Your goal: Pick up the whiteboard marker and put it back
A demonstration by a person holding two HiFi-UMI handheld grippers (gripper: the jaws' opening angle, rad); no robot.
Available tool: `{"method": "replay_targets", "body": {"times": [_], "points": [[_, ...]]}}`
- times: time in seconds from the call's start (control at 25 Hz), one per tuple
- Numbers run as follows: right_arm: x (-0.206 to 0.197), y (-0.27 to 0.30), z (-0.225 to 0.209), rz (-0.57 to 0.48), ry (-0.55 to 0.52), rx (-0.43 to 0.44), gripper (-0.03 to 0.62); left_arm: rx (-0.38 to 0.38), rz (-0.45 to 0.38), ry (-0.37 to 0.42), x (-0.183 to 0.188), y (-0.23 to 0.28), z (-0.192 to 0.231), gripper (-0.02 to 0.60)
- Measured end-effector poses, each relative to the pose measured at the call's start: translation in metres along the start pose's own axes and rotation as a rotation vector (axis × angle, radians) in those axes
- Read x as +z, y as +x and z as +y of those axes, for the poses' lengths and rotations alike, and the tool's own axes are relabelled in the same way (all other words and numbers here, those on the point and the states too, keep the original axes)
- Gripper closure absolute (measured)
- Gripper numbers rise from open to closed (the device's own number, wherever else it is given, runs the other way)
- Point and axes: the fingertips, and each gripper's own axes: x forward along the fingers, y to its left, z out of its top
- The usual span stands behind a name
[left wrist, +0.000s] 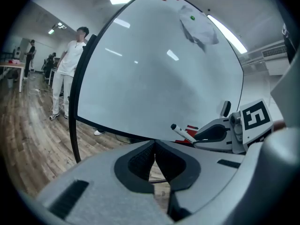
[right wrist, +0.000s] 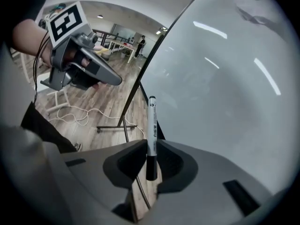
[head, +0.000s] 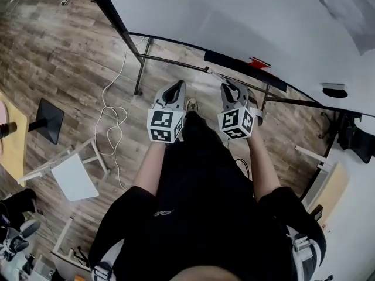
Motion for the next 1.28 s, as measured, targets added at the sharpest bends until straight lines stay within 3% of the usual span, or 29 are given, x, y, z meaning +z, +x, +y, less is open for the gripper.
{"method": "replay_targets", "body": {"times": [0.32, 0.6, 0.88, 1.28], "points": [[-0.019, 0.042, -0.014, 0.071, -0.169, 0.042, 0.537, 0.073, 0.033, -0.024, -0.024, 0.027, 0.009, 0.574], [-0.04, 0.074, -0.021, 0.147, -0.171, 0.108, 0.536, 0.106, 0.06, -0.011, -0.035, 0.042, 0.007, 0.574], [-0.053, 0.1, -0.022, 0.202, -0.323, 0.124, 0.537, 0.144, 0.074, -0.012, -0.034, 0.047, 0.012, 0.574], [-0.064, 0.115, -0.02, 0.242, -0.363, 0.167, 0.536, 0.17, 0.089, -0.031, -0.035, 0.046, 0.019, 0.574]]}}
